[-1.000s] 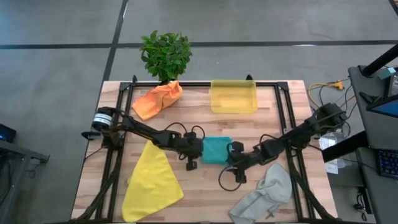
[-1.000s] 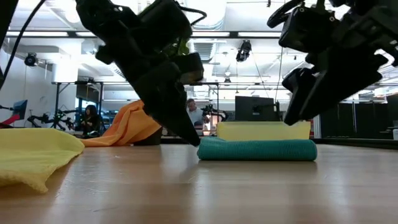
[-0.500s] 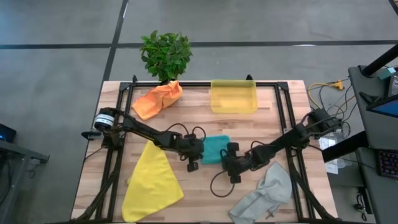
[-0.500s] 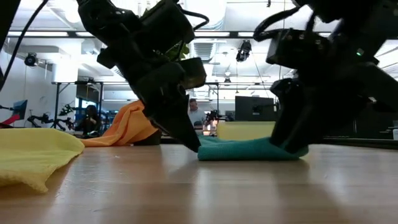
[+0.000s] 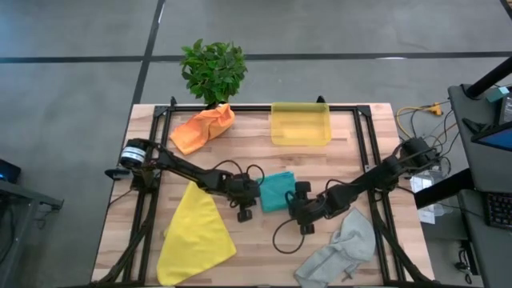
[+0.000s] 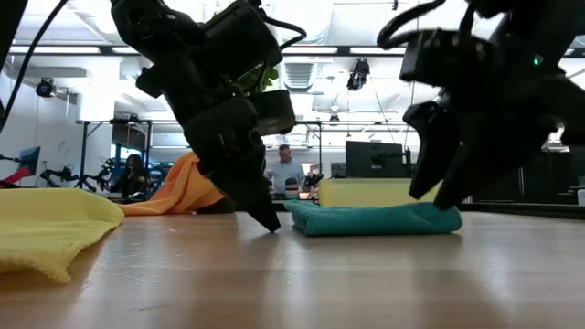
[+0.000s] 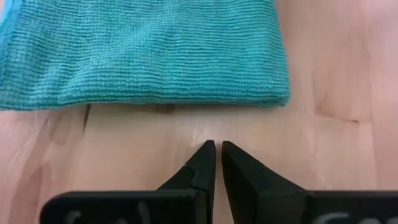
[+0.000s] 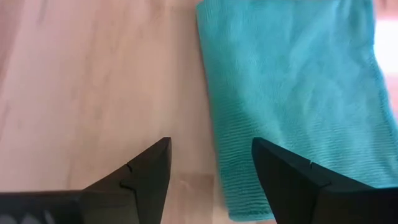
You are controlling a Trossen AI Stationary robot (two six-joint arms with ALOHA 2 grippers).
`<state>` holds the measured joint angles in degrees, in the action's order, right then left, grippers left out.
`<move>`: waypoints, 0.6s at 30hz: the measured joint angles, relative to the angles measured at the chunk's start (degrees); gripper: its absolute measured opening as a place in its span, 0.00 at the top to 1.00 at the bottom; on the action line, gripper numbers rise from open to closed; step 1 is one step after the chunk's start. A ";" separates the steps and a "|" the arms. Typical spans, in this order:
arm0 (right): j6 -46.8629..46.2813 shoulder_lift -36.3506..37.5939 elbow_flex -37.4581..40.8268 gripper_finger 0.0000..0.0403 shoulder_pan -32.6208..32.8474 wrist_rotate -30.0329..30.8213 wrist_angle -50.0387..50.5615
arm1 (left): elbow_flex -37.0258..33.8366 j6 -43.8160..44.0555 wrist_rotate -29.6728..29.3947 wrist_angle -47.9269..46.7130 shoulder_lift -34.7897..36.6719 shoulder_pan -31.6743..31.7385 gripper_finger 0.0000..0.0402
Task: Fold microfiber towels
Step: Put the folded blue microfiber towel into the yellow bin
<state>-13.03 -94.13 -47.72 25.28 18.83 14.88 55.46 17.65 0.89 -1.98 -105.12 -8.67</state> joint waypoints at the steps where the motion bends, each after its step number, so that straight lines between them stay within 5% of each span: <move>1: 0.07 0.46 0.00 0.46 0.00 0.46 -0.05 | -0.02 0.02 0.04 -0.02 0.02 -0.08 0.96; 18: 2.12 -5.32 0.98 0.47 -0.94 0.70 0.58 | 5.97 -3.69 -0.62 2.23 0.28 -5.80 0.96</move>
<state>-10.91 -99.45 -46.74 24.33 19.53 15.47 61.43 13.96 0.27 0.26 -104.84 -14.47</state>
